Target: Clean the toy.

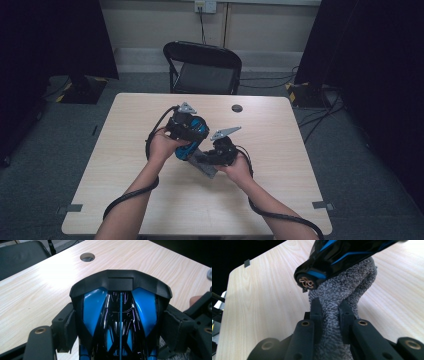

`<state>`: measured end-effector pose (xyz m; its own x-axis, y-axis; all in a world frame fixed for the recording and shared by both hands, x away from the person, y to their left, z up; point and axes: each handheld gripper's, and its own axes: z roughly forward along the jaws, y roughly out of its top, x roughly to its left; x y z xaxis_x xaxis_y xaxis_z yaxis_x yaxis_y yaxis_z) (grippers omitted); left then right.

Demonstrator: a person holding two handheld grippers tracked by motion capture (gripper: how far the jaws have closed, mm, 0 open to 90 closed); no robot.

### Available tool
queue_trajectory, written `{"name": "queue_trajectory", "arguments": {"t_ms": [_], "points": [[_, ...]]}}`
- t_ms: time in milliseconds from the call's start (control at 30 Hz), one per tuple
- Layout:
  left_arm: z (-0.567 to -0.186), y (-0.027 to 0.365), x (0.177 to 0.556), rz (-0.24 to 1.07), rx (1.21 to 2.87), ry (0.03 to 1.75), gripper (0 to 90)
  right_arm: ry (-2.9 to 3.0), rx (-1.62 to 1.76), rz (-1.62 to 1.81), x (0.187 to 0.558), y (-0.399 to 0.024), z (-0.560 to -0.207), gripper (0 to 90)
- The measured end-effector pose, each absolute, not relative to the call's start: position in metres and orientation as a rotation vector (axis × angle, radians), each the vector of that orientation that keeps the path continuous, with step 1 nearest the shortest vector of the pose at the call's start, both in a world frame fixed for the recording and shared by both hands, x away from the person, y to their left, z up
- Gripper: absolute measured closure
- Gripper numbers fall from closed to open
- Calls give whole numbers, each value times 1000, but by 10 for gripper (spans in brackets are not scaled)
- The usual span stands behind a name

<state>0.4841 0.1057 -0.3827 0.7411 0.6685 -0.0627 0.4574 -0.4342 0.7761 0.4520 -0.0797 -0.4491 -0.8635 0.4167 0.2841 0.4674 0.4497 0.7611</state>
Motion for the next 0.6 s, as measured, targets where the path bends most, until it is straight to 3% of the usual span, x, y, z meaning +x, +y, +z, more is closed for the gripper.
{"name": "queue_trajectory", "arguments": {"t_ms": [600], "points": [[-379, 109, 483, 328, 2096, 845, 254, -2676, -739, -1300, 448, -78, -460, 784]]}}
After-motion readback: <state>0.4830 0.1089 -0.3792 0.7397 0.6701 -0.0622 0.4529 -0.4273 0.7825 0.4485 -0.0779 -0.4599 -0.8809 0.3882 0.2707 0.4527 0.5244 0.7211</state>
